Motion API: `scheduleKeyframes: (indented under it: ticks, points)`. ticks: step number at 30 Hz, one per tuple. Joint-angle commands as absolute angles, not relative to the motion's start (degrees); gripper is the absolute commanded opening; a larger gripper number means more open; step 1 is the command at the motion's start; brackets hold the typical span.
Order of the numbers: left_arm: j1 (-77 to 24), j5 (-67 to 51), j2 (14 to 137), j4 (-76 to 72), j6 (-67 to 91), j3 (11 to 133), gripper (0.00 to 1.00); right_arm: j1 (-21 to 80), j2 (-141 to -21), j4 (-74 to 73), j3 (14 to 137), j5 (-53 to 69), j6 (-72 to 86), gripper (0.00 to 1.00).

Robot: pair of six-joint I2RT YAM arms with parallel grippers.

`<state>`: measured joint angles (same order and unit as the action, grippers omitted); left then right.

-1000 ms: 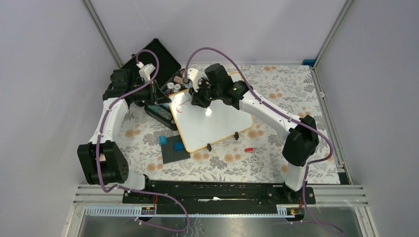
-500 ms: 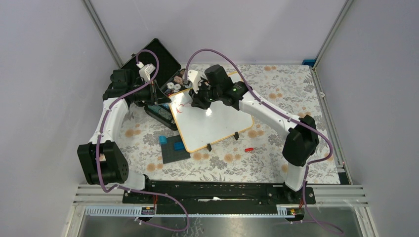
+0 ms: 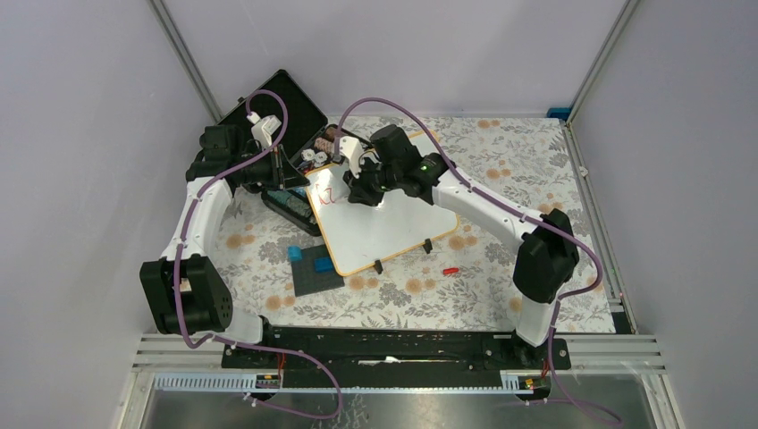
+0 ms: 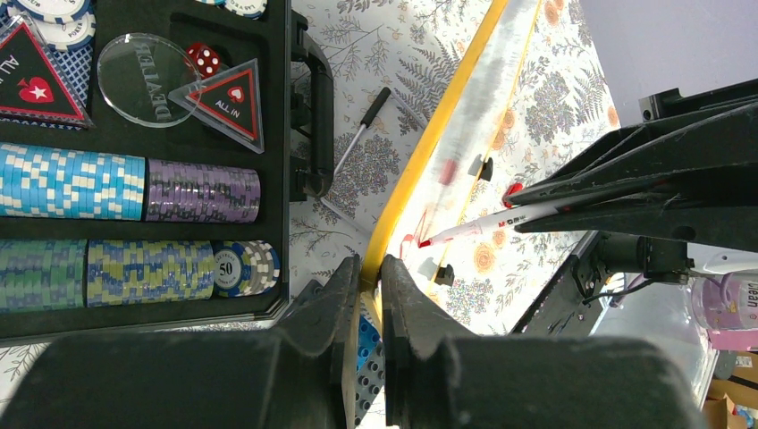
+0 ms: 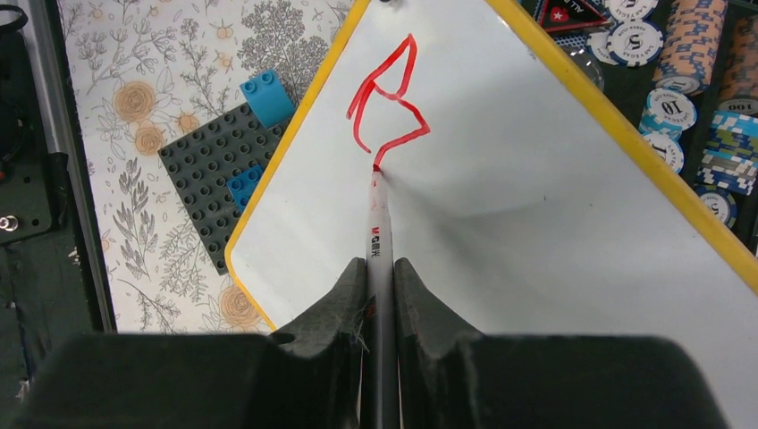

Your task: Write a sentence on the whiteboard

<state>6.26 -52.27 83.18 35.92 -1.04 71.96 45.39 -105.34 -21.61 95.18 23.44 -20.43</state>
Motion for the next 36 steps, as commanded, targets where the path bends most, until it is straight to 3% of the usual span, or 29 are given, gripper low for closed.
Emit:
scheduleKeyframes:
  ticks: [1,36]
  points:
    - [6.5,-52.8,81.0,33.4,-1.5,72.7,0.0,45.4,-102.4,-22.7,94.3,20.0,-22.3,0.0]
    - [6.4,-52.5,80.1,33.4,-1.8,72.2,0.0,45.2,-108.9,-23.2,107.1,19.6,-19.5,0.0]
